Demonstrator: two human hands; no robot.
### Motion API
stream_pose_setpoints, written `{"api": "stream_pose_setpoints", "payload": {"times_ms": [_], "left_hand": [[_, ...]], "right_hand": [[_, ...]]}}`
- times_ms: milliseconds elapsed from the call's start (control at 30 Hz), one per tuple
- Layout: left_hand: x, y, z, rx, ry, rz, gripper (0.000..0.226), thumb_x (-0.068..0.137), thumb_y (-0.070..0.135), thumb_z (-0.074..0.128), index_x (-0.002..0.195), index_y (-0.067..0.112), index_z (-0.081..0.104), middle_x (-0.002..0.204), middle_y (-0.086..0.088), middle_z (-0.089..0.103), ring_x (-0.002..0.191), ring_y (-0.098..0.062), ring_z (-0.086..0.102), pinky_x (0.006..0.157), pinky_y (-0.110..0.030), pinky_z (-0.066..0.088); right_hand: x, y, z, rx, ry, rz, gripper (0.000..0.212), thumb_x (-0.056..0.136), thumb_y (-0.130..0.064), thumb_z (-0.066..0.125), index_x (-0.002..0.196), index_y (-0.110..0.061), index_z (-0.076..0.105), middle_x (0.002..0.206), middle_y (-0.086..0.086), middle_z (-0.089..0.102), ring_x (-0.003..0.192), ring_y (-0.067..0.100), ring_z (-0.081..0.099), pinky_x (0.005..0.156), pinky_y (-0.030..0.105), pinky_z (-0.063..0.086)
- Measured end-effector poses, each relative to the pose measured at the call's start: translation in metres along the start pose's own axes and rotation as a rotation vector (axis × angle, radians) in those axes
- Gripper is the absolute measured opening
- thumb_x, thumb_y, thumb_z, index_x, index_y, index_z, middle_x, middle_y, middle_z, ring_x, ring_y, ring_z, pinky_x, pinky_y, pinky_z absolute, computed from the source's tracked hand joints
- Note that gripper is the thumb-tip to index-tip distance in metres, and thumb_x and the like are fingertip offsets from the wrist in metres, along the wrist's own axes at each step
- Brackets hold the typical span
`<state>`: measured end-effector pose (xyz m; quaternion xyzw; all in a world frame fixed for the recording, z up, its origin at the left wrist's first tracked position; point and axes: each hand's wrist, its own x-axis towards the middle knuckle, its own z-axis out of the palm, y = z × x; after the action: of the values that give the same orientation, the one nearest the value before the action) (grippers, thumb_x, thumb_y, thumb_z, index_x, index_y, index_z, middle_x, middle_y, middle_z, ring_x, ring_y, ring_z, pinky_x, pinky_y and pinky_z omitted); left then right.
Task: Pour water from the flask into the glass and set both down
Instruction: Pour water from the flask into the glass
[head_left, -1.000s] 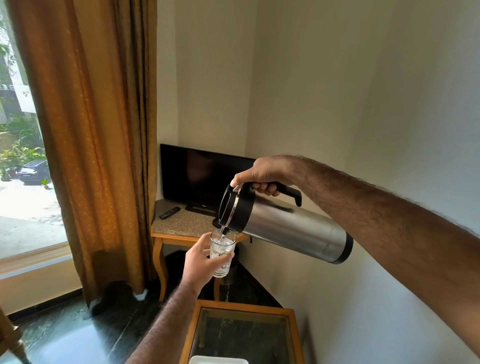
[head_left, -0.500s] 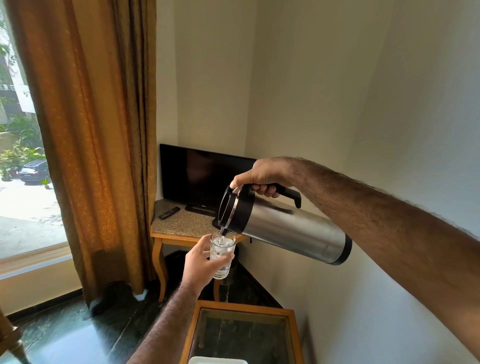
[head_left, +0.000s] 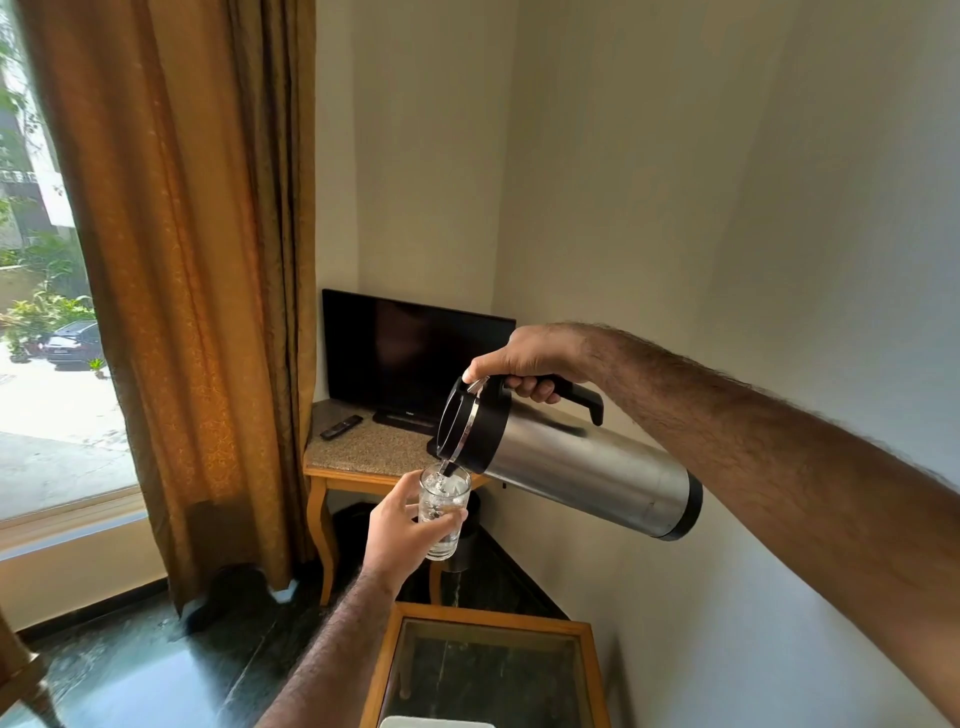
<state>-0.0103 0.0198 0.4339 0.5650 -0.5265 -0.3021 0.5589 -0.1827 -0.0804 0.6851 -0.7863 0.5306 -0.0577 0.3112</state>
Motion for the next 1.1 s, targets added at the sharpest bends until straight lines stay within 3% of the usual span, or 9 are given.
{"api": "stream_pose_setpoints", "payload": {"times_ms": [133,433,600,767,900,1000,1100], "left_hand": [[0.001,0.000,0.000,0.004,-0.004,-0.009,0.052,0.070,0.034,0.093,0.105,0.052,0.059,0.098,0.052,0.061,0.089,0.031,0.057,0.055,0.001,0.047],[0.004,-0.002,0.002,0.008,0.014,-0.026,0.051,0.070,0.034,0.093,0.102,0.056,0.060,0.100,0.031,0.071,0.092,0.011,0.067,0.066,-0.008,0.047],[0.007,-0.002,0.003,-0.016,-0.004,-0.031,0.054,0.071,0.030,0.094,0.105,0.054,0.058,0.100,0.047,0.065,0.091,0.021,0.065,0.058,-0.002,0.050],[0.011,-0.005,0.005,-0.013,0.019,-0.048,0.059,0.068,0.034,0.094,0.118,0.043,0.063,0.104,0.021,0.073,0.091,0.014,0.069,0.058,-0.006,0.053],[0.014,-0.013,0.007,0.005,0.024,-0.053,0.062,0.067,0.036,0.095,0.118,0.043,0.061,0.108,0.020,0.073,0.094,0.002,0.071,0.068,-0.014,0.057],[0.015,-0.018,0.008,0.043,0.028,-0.045,0.063,0.069,0.036,0.094,0.121,0.041,0.060,0.117,0.018,0.069,0.108,0.000,0.063,0.079,-0.018,0.047],[0.020,-0.026,0.011,0.065,0.033,-0.054,0.063,0.069,0.035,0.094,0.123,0.039,0.063,0.118,0.017,0.070,0.115,0.000,0.061,0.086,-0.021,0.042]], "right_hand": [[0.001,0.003,0.000,0.014,0.003,0.002,0.054,0.083,-0.057,0.079,0.058,-0.018,0.050,0.045,-0.004,0.045,0.036,0.014,0.039,0.041,0.021,0.037],[0.003,0.015,0.004,0.065,-0.011,0.008,0.056,0.086,-0.055,0.078,0.055,-0.019,0.049,0.045,-0.005,0.044,0.036,0.013,0.039,0.039,0.020,0.036],[0.003,0.027,0.007,0.141,-0.019,0.023,0.054,0.084,-0.056,0.078,0.055,-0.021,0.049,0.049,-0.004,0.044,0.038,0.013,0.039,0.041,0.021,0.036],[0.001,0.052,0.014,0.286,-0.043,0.035,0.056,0.088,-0.057,0.074,0.051,-0.023,0.048,0.050,-0.004,0.043,0.041,0.014,0.037,0.044,0.024,0.037],[-0.001,0.075,0.020,0.408,-0.024,0.046,0.058,0.081,-0.069,0.073,0.050,-0.026,0.049,0.055,-0.003,0.040,0.043,0.015,0.036,0.047,0.026,0.038],[-0.006,0.091,0.028,0.553,0.017,0.067,0.070,0.072,-0.089,0.068,0.048,-0.025,0.049,0.054,-0.003,0.041,0.045,0.016,0.035,0.046,0.026,0.035],[-0.006,0.112,0.039,0.740,0.079,0.075,0.073,0.086,-0.085,0.053,0.050,-0.022,0.047,0.053,-0.001,0.039,0.046,0.018,0.033,0.049,0.030,0.033]]}}
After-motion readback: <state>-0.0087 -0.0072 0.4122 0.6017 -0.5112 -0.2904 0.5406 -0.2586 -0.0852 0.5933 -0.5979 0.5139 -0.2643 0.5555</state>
